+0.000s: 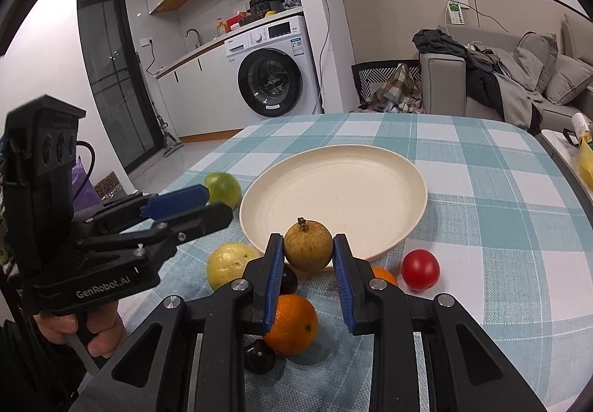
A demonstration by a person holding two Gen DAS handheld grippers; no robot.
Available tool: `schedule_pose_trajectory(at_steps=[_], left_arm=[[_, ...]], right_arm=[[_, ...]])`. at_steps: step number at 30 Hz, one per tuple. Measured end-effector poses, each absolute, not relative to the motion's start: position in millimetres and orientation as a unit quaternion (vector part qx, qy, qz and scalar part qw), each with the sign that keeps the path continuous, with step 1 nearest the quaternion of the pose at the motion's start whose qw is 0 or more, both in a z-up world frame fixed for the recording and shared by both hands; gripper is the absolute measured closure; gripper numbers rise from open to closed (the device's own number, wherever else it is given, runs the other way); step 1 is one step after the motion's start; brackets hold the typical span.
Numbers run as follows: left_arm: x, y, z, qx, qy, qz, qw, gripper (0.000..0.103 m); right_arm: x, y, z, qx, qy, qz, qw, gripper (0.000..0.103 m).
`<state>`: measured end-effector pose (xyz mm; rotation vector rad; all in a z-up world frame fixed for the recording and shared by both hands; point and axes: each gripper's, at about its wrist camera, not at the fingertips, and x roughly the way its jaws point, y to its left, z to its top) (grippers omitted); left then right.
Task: Organize fruits
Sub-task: 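Lift the brown pear with the right gripper while the left gripper lifts the green-yellow fruit, then carry both fruits over the cream plate and open both grippers to release them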
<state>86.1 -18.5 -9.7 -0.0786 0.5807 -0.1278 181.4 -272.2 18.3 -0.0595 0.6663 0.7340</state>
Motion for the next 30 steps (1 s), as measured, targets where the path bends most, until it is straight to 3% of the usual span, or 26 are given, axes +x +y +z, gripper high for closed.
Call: schedule_pose_trajectory(at_steps=[11,15,22,24,30], left_arm=[[86.8,-27.1,-24.4,-0.021,0.320,-0.082,0.944,0.061],[89.4,-32.7,-31.2,-0.015,0.344,-0.093,0.934,0.050],[100.0,-41.2,-43.9,-0.003,0.383,-0.103,0.918,0.050],[100.0,-43.5,-44.1,0.001,0.382,-0.106,0.918,0.055],[97.7,-46.2,-42.1,0.004,0.376,-0.113,0.920,0.056]], right_arm=[[180.4,-274.7,19.1,-0.025,0.319,0.352,0.880,0.075],[180.0,-275.0,19.2,-0.025,0.318,0.352,0.880,0.075],[179.7,-275.5,19.3,-0.025,0.318,0.353,0.879,0.075],[179.7,-275.6,19.4,-0.025,0.318,0.353,0.879,0.075],[179.3,-275.5,20.0,-0.024,0.317,0.355,0.879,0.075]])
